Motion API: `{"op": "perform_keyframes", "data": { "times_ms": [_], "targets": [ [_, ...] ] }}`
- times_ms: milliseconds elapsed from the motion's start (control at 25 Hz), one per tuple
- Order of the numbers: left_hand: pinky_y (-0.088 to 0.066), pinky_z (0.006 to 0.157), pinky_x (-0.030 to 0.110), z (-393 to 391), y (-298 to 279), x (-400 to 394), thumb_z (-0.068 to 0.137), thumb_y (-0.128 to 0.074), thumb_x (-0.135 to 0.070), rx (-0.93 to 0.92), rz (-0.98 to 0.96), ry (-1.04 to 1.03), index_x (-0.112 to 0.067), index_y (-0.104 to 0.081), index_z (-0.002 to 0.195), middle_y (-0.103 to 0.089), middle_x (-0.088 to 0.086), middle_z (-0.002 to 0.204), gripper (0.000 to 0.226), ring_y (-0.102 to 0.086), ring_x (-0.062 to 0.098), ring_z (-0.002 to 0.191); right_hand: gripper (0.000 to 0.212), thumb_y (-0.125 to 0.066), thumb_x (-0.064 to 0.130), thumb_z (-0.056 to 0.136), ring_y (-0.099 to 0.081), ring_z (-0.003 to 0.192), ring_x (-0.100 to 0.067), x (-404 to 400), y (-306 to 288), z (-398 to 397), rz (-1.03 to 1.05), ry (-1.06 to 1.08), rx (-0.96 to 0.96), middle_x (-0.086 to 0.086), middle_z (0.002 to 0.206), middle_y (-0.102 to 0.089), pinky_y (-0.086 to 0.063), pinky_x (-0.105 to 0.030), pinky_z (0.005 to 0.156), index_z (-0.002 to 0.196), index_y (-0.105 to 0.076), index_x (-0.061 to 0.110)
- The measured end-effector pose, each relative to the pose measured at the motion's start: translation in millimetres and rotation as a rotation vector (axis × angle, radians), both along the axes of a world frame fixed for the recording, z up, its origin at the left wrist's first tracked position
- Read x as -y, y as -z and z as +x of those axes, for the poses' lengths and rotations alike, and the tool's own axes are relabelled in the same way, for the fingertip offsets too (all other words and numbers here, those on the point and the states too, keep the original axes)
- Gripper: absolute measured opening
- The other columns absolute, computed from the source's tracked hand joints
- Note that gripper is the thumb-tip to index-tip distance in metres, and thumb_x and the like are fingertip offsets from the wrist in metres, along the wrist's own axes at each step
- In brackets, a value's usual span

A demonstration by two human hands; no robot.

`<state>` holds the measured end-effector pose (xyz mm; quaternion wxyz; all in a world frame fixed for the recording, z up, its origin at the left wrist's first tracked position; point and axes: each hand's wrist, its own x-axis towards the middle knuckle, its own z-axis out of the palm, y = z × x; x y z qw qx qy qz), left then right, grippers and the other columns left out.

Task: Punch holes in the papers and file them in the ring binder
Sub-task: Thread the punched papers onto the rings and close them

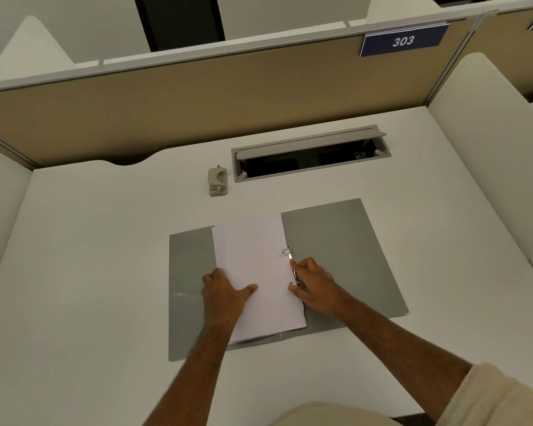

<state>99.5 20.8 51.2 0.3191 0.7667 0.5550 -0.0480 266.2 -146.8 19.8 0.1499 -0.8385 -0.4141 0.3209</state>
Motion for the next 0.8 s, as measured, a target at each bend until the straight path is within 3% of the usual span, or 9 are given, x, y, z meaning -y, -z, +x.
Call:
{"op": "perform_keyframes", "data": {
  "times_ms": [160,360,680,800],
  "targets": [
    [-0.048,0.103,0.047,0.7,1.9,2.5,0.069,-0.087,-0.058,-0.045,0.043,-0.004,-0.005,-0.042,0.138,-0.042,0.015,0.140,0.098,-0.043,0.033,0.131,0.067,-0.052,0.048,0.098,-0.051,0.112,-0.021,0.1,0.4,-0.3,0.009,-0.007,-0.002,-0.002,0.127,-0.043,-0.043,-0.042,0.104,0.155,-0.029,0.022],
    [-0.049,0.103,0.050,5.0,1.3,2.6,0.068,-0.088,-0.058,-0.028,0.010,-0.072,-0.006,-0.040,0.141,-0.043,0.016,0.140,0.101,-0.046,0.035,0.130,0.067,-0.051,0.047,0.099,-0.050,0.113,-0.020,1.2,1.6,0.0,0.015,-0.004,-0.010,-0.003,0.129,-0.042,-0.042,-0.042,0.105,0.156,-0.027,0.021],
    [-0.053,0.097,0.047,27.9,-2.7,15.9,0.068,-0.090,-0.051,0.085,-0.150,-0.086,-0.010,-0.046,0.136,-0.049,0.010,0.131,0.090,-0.056,0.031,0.120,0.065,-0.051,0.048,0.098,-0.050,0.114,-0.021,1.1,1.1,-0.6,0.018,0.009,-0.008,-0.002,0.129,-0.042,-0.040,-0.041,0.105,0.154,-0.030,0.023],
    [-0.056,0.093,0.045,30.7,-4.0,14.0,0.069,-0.090,-0.043,0.201,-0.233,-0.168,-0.013,-0.051,0.132,-0.060,0.006,0.127,0.080,-0.063,0.028,0.110,0.064,-0.049,0.049,0.099,-0.050,0.113,-0.021,1.2,-0.6,-1.0,0.033,0.006,-0.005,-0.003,0.128,-0.043,-0.042,-0.041,0.104,0.154,-0.030,0.023]
  ]
}}
